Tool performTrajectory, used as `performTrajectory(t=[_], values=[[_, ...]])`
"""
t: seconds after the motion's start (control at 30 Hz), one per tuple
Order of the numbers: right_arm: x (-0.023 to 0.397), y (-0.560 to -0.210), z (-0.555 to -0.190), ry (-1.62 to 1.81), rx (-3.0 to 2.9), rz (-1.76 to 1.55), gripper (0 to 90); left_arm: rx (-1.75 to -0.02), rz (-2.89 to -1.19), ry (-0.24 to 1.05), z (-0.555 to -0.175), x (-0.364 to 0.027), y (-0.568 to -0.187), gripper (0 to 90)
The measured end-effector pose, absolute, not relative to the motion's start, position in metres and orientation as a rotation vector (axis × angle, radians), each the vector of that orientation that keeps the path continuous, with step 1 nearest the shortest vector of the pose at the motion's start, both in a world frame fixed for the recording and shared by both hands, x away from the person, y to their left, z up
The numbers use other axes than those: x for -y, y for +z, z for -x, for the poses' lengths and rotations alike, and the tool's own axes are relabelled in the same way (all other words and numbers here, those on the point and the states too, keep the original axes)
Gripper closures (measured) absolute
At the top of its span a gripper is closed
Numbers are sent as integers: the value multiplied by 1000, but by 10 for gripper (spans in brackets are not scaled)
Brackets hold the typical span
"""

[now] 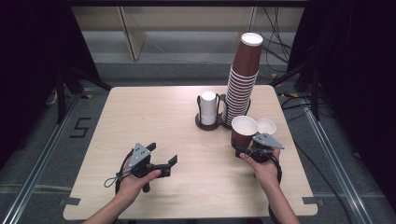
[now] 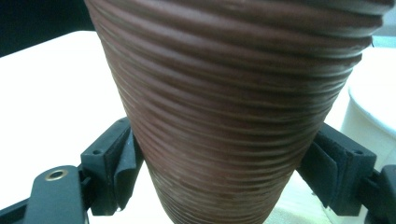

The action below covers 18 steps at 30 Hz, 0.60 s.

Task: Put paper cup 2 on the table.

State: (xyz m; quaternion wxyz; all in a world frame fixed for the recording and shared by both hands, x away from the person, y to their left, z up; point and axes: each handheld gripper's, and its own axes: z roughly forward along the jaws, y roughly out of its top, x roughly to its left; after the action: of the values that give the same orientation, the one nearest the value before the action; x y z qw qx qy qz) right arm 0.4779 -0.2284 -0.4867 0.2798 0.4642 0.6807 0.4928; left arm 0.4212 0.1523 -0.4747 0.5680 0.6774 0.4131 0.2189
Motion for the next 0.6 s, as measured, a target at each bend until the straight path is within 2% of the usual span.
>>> performTrajectory(t=[0.6], values=[[218, -494, -499, 1230, -1894, -1276, 200, -962, -1602, 500, -420, -149, -477, 0]])
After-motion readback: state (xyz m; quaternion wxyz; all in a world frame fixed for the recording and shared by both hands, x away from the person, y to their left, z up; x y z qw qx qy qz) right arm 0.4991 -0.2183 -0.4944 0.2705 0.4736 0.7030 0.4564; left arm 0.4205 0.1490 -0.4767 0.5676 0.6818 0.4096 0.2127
